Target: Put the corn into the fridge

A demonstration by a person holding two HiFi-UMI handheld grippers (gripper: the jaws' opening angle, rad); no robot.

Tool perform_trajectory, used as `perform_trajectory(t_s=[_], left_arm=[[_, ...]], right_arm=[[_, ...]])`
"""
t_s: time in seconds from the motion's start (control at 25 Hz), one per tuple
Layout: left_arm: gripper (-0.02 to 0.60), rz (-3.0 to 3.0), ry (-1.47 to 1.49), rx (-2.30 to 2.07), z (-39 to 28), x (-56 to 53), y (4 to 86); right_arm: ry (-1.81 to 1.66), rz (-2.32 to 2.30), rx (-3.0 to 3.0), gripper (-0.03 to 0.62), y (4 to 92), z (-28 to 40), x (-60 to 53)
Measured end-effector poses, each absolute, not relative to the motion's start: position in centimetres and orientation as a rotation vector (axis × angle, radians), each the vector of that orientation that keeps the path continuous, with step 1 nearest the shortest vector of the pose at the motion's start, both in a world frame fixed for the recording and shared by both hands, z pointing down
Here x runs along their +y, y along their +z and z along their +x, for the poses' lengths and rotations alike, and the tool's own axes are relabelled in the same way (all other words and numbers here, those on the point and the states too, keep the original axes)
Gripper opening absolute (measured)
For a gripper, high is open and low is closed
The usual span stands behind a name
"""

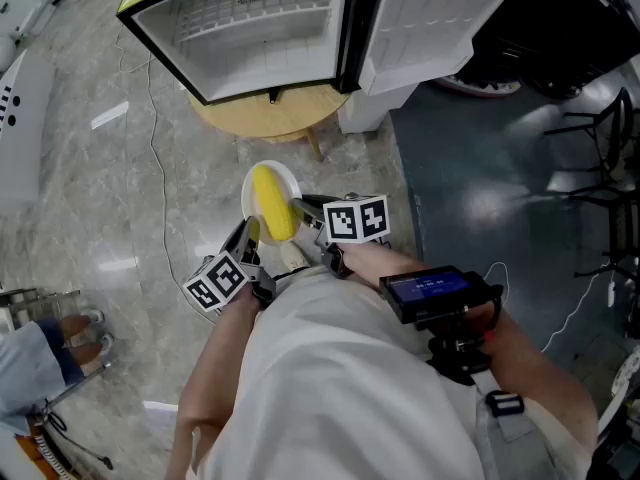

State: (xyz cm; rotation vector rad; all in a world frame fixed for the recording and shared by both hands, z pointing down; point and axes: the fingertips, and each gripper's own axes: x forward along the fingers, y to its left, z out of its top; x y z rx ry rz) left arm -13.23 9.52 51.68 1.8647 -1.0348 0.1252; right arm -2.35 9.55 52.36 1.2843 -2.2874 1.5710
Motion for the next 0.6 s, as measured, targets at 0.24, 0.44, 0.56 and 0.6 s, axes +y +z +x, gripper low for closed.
perform_trajectory(t_s=[0.24,0.44,0.56,0.6], left_arm=[[0.049,1.845,0.035,-1.077,-9.4,16.0,50.2],[0.049,1.838,0.022,-1.117,-6.2,20.0,49.9],[0.049,1.843,0.023,-1.140,-5.4,21.7,49.9],[0.049,1.844,0.018,-1.143,-5.1,22.2,49.8]], right_arm=[[1.484,1.221,-2.331,0.055,50.7,1.3,15.3],[1.432,1.206,-2.349,0.057,50.5,4.4,19.0],[1.424,1.188,-2.373,0.057,50.3,5.3,20.6],[1.419,1.183,-2.375,0.057,50.3,5.6,21.1]])
